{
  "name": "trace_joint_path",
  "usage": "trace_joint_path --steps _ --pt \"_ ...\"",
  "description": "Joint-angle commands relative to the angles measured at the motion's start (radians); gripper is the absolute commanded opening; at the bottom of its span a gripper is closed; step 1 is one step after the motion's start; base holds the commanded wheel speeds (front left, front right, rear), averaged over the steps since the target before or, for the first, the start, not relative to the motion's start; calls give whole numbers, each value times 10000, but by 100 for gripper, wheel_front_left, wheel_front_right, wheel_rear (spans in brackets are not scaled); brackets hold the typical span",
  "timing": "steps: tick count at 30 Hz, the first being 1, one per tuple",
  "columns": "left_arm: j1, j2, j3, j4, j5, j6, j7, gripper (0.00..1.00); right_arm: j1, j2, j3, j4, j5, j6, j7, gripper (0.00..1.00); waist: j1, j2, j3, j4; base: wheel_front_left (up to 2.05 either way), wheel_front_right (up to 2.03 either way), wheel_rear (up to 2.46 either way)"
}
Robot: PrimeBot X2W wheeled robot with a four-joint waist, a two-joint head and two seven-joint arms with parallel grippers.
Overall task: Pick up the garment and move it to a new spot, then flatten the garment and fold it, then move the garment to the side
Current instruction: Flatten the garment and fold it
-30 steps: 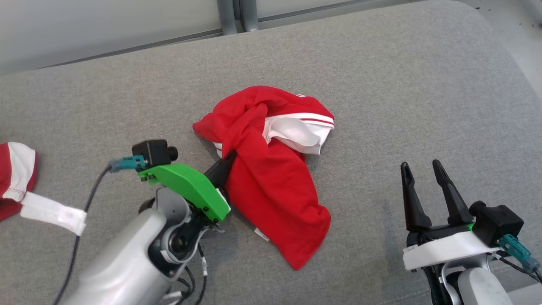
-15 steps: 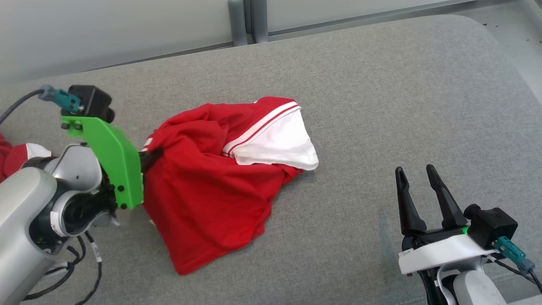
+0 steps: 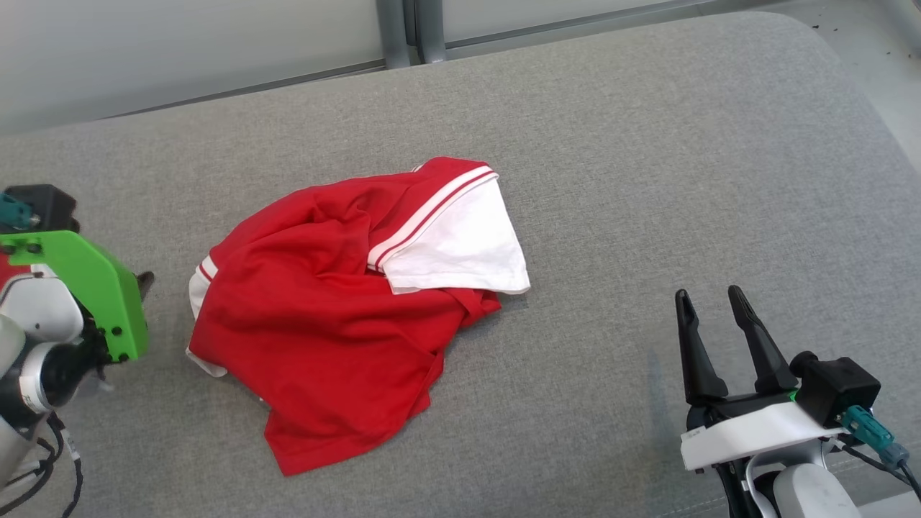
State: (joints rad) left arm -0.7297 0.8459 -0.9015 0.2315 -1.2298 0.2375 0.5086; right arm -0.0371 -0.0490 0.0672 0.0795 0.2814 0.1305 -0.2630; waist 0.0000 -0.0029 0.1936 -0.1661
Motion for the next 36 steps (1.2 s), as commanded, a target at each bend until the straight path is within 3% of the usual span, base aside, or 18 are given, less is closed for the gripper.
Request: trace_joint_path --steps 1,4,9,14,17,24,29,36 --pt "-93 -66 261 199 -65 -10 -327 100 19 -25 -19 23 -98 4 -50 100 0 29 40 83 0 0 0" --pt "300 -473 1061 60 -886 49 -1219 100 -69 -28 9 22 -123 4 -50 100 0 29 36 112 0 0 0" --pt "1435 -886 1968 -1582 -1927 112 -2473 100 105 -28 -87 -45 -129 4 -50 100 0 29 -4 224 0 0 0" --pt "3020 -1287 1727 -4048 -1604 956 -3854 100 267 -28 -165 -55 -242 3 -50 100 0 29 67 548 0 0 0" --pt "3747 -1652 1333 -4725 -1181 1545 -4470 100 139 -27 -192 -109 -323 4 -50 100 0 29 173 702 0 0 0" --pt "4125 -2979 321 -3541 -447 2314 -5107 100 14 -25 -208 -142 -583 4 -50 100 0 29 353 1002 0 0 0" --pt "3999 -3287 214 -1948 -72 2659 -5373 100 -96 -31 -128 -118 -644 3 -50 100 0 29 417 914 0 0 0" --pt "4907 -3106 509 -1413 -402 2776 -5825 100 108 -28 -115 -77 -580 4 -50 100 0 29 412 738 0 0 0"
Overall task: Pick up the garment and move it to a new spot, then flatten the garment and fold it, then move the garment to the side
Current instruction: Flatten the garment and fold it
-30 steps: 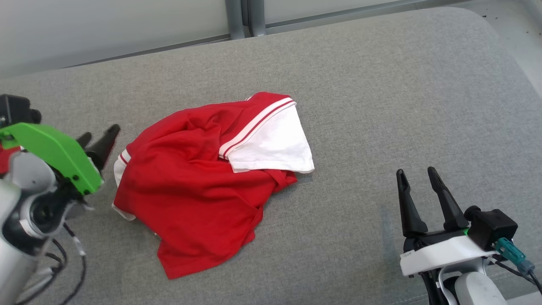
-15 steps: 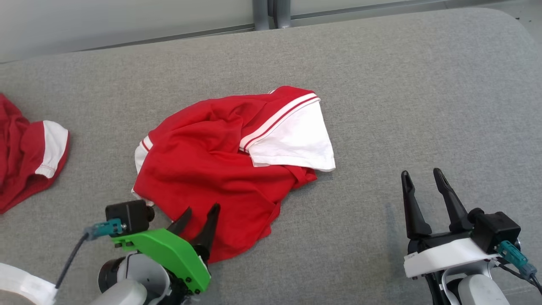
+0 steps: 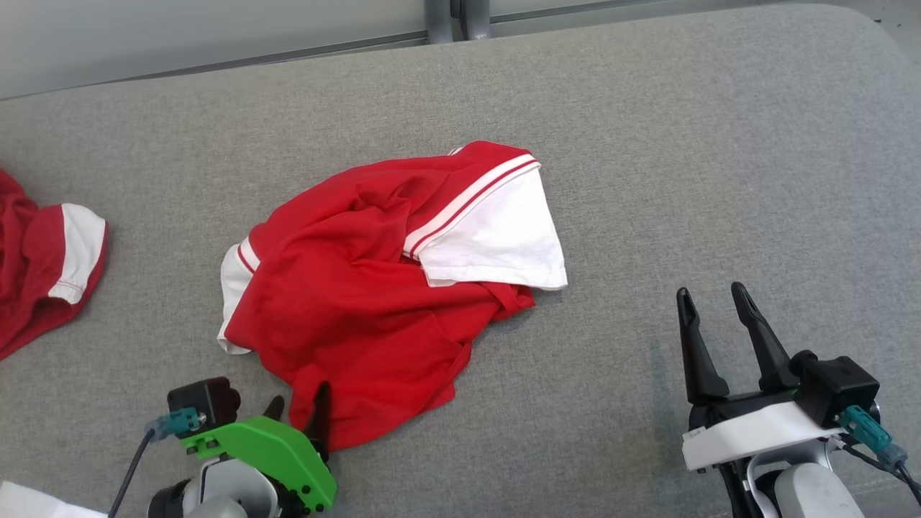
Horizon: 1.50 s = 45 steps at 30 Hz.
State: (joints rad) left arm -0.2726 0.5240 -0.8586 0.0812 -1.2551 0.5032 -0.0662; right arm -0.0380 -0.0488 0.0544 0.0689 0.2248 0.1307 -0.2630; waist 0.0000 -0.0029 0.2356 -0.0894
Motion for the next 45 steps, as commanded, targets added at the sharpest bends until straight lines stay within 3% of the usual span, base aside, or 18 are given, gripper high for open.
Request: trace_joint_path --steps 1,5,9,10,15,19,22,26,31,35,39,45 --pt "464 92 150 43 -254 74 -140 100 111 -30 19 34 0 3 -50 100 0 29 -10 -45 0 0 0" --pt "878 -63 77 -15 -459 -122 -88 100 107 -28 26 60 39 3 -50 100 0 29 -37 -75 0 0 0" --pt "767 -623 -330 66 -611 -666 237 97 77 -30 48 87 18 3 -50 100 0 29 -89 -47 0 0 0" --pt "615 -652 -381 148 -492 -772 227 0 60 -30 60 103 6 3 -50 100 0 29 -107 -44 0 0 0" --pt "-37 -460 5 -54 -298 -1030 -59 0 31 -33 99 139 -5 1 -50 100 0 29 -246 -62 0 0 0" --pt "-520 474 612 -1038 -134 -840 -93 0 169 -28 82 175 38 3 -50 100 0 29 -405 -67 0 0 0" --pt "-950 1591 1170 -2313 -44 -611 184 0 284 -30 76 183 96 1 -50 100 0 29 -518 -63 0 0 0" --pt "-1607 3224 1516 -4437 -49 -553 1379 0 317 -30 114 177 188 3 -50 100 0 29 -548 -73 0 0 0" --pt "-2652 4929 1748 -6245 -852 -1246 3678 0 130 -25 208 189 348 3 -50 100 0 29 -536 -156 0 0 0" --pt "-3500 5853 2120 -6751 -1265 -1430 4980 0 2 -32 284 191 572 1 -50 100 0 29 -451 -369 0 0 0" --pt "-4136 6360 2534 -7393 -1641 -1496 5696 0 81 -32 320 228 784 3 -50 100 0 29 -389 -568 0 0 0" --pt "-4679 7305 2968 -8075 -1941 -1311 6623 0 199 -30 244 308 900 3 -50 100 0 29 -332 -688 0 0 0"
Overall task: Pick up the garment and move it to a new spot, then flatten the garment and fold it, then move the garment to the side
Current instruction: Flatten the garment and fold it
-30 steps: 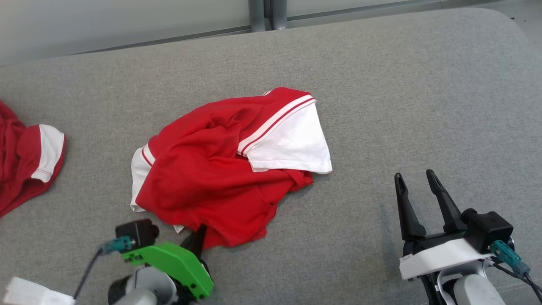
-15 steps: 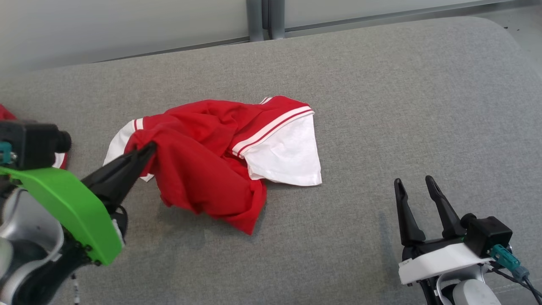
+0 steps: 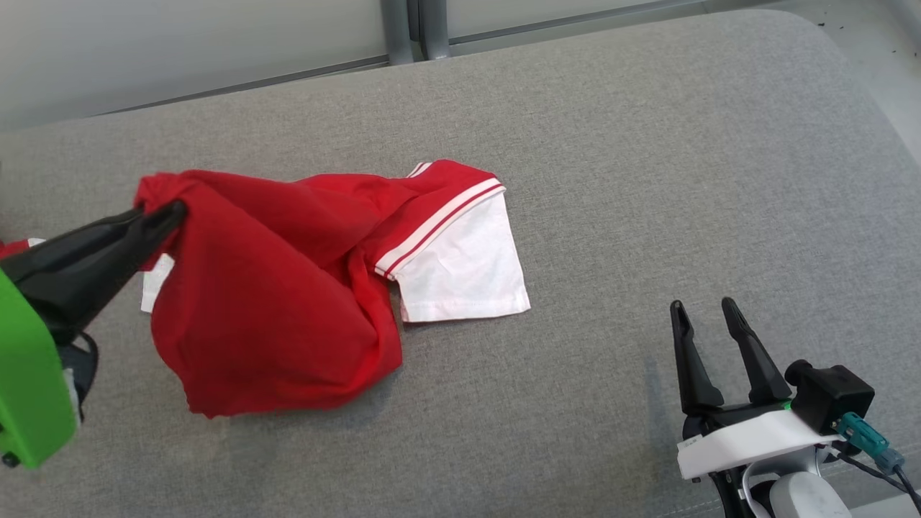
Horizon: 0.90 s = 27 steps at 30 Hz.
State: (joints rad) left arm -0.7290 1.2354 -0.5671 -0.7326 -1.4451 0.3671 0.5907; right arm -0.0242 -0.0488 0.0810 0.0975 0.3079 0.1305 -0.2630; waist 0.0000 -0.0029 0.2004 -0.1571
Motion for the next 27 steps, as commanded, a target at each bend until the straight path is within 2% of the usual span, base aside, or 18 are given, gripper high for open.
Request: trace_joint_path --steps 1,4,6,9,14,15,19,23,24,26,27 --pt "-125 375 64 125 -44 91 185 0 35 -28 -39 23 78 4 -50 100 0 29 50 -9 0 0 0" --pt "169 683 14 770 -179 165 353 0 -78 -30 -119 11 73 4 -50 100 0 29 129 63 0 0 0" --pt "421 583 -120 1600 -201 144 234 0 -191 -22 -39 16 -9 4 -50 100 0 29 197 125 0 0 0" --pt "768 -27 -350 3157 -398 -100 -104 0 -327 -30 105 25 -136 4 -50 100 0 29 323 194 0 0 0" --pt "943 -1447 -753 5999 78 -694 -1153 0 -675 -32 395 -3 -396 4 -50 100 0 29 689 69 0 0 0" --pt "943 -1447 -753 5999 78 -694 -1153 0 -675 -32 395 -3 -396 4 -50 100 0 29 689 69 0 0 0" --pt "756 -2199 -1153 7895 660 -1251 -1623 0 -884 -30 512 -73 -512 3 -50 100 0 29 1024 -227 0 0 0" --pt "363 -2592 -1425 9301 1463 -1800 -2189 0 -817 -29 464 -106 -583 4 -50 100 0 29 1221 -396 0 0 0" --pt "248 -2800 -1391 9559 1580 -2029 -2497 20 -780 -22 455 -111 -566 4 -50 100 0 29 1248 -403 0 0 0" --pt "126 -3200 -1237 10173 1599 -2344 -3106 44 -710 -30 443 -113 -580 4 -50 100 0 29 1245 -404 0 0 0" --pt "44 -3344 -1206 10422 1734 -2572 -3423 89 -678 -30 431 -96 -587 3 -50 100 0 29 1209 -387 0 0 0"
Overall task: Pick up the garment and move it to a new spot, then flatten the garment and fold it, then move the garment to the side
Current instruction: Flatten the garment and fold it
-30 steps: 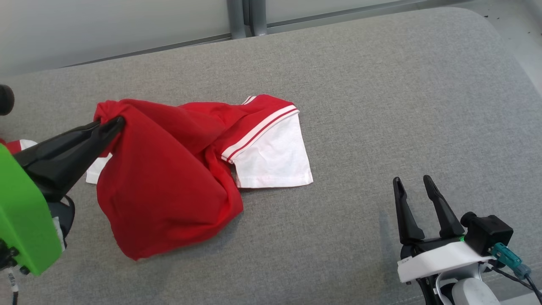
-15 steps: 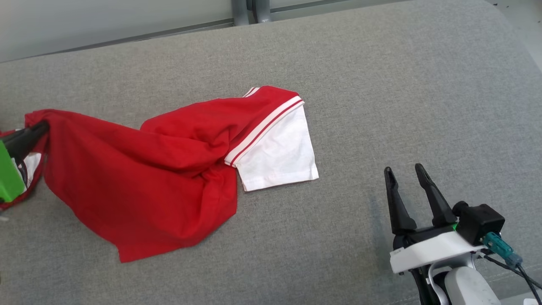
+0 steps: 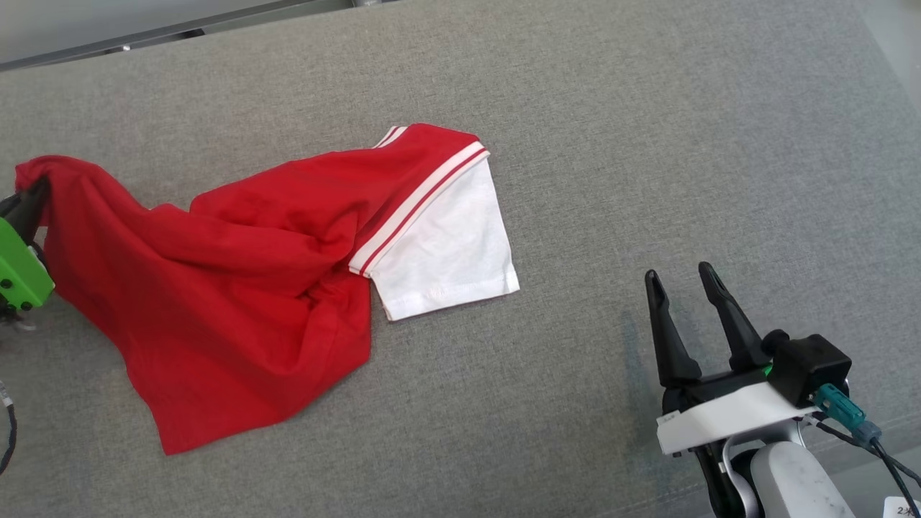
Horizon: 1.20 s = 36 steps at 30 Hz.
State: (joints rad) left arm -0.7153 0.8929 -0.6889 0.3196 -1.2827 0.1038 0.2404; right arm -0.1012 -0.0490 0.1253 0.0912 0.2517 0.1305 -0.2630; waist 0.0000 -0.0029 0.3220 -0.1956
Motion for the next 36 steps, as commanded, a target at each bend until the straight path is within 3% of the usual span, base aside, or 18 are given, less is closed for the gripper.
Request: trace_joint_path --steps 1,7,14,18,19,25,30,36 --pt "-131 -86 52 194 124 -88 -176 100 127 -27 -22 -11 -29 4 -50 100 0 29 -60 27 0 0 0" --pt "261 -801 274 1078 -44 -581 -1421 100 230 -28 57 -33 -101 4 -50 100 0 29 -554 210 0 0 0" --pt "1762 -586 684 -370 425 -439 -3886 100 667 -24 -421 -278 -464 4 -50 100 0 29 -1184 814 0 0 0" --pt "2961 -534 984 -1462 708 157 -4791 100 919 -33 -886 -499 -738 3 -50 100 0 29 -1523 1210 0 0 0" --pt "3570 -570 1154 -1958 1055 592 -4975 100 1030 -25 -1077 -628 -885 4 -50 100 0 29 -1685 1406 0 0 0" --pt "5533 -1646 2273 -3385 2939 1260 -5050 100 1426 -30 -1532 -894 -1266 3 -50 100 0 29 -2243 1860 0 0 0" --pt "7276 -2911 3255 -3970 4664 978 -5048 100 1914 -30 -2060 -1071 -1412 3 -50 100 0 29 -2842 2113 0 0 0" --pt "8628 -3654 3698 -3849 5717 331 -5050 100 2290 -28 -2551 -1242 -1659 3 -50 100 0 29 -3217 2218 0 0 0"
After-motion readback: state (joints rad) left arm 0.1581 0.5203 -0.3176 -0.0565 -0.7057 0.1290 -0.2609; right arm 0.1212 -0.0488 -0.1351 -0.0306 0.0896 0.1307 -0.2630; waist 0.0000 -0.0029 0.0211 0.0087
